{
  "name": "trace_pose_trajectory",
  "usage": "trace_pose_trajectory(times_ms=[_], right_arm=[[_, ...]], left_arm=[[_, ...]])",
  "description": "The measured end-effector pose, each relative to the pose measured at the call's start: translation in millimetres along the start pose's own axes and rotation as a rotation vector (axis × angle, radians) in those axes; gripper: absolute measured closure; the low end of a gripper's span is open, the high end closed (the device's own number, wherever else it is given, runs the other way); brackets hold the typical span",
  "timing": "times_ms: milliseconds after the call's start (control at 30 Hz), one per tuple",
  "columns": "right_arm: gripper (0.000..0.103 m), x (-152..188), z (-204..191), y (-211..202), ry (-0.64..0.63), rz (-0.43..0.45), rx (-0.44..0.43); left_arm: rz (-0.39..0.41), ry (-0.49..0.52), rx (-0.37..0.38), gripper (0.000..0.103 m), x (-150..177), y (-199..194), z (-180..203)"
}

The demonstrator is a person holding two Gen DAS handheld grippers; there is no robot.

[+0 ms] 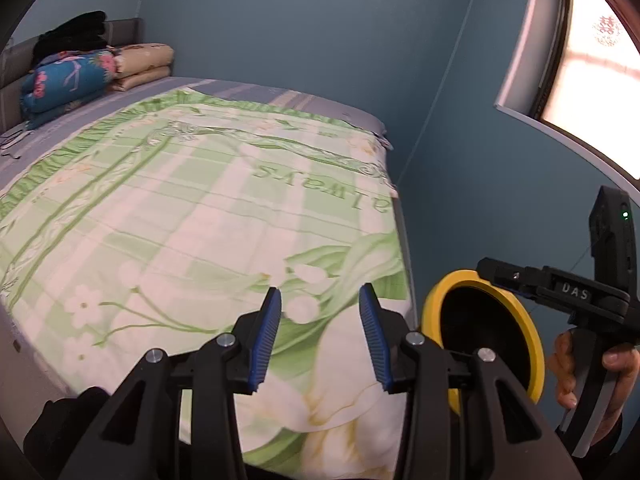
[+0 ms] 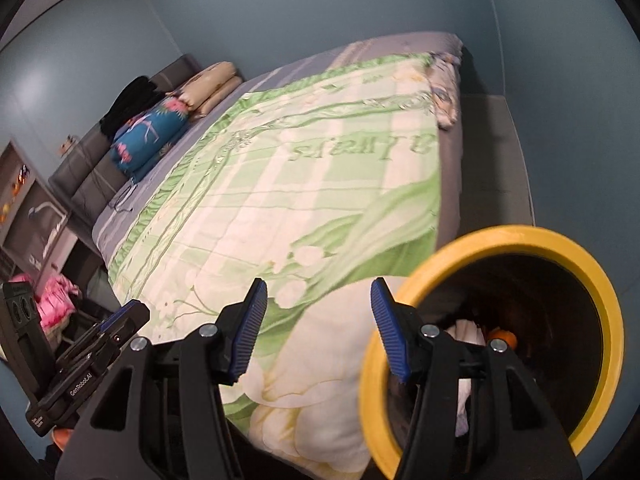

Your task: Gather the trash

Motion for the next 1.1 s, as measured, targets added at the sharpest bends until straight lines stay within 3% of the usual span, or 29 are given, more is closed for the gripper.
trace_pose_trajectory(times_ms=[67,133,267,467,533,700,933,1100], right_arm=[[0.046,1,-18,-1,-0.037,0.013,0.005],[0.043,4,-32,-2,-0.063,0.021,0.006],[0.033,7,-55,-5,-0.101,0.06,0.019],[0.017,14,-81,-21,-0.147,0.184,0.068],[0.011,17,-88,-27,-0.166,0.228,0.077],[0.008,30,-105,-41,-0.205,0.334,0.093],[0.008,47,-107,-61,-0.215,0.505,0.213],[0.008,58,-97,-68,-0.18,0.538,0.255]], left_arm=[[0.021,-0.009,-0.018,0.065,2,-10,-9],[0.047,-0.02,-0.033,0.056,3,-20,-17],[0.114,-0.042,-0.064,0.051,8,-47,-33],[0.222,-0.05,-0.108,0.034,14,-87,-44],[0.269,-0.038,-0.145,0.022,16,-101,-42],[0.384,-0.005,-0.217,0.01,23,-133,-34],[0.454,0.005,-0.238,0.008,36,-153,-19],[0.441,0.007,-0.215,0.008,42,-153,-10]])
Point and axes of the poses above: each gripper's, at about its wrist camera, not at the fingertips, and y roughly the way its jaws point, z to its right, x to its underside, the point moved 4 cm from there along y, roughly the way its jaws point, and after that the axes turned 7 degrees about -z, right-handed, at the moved point
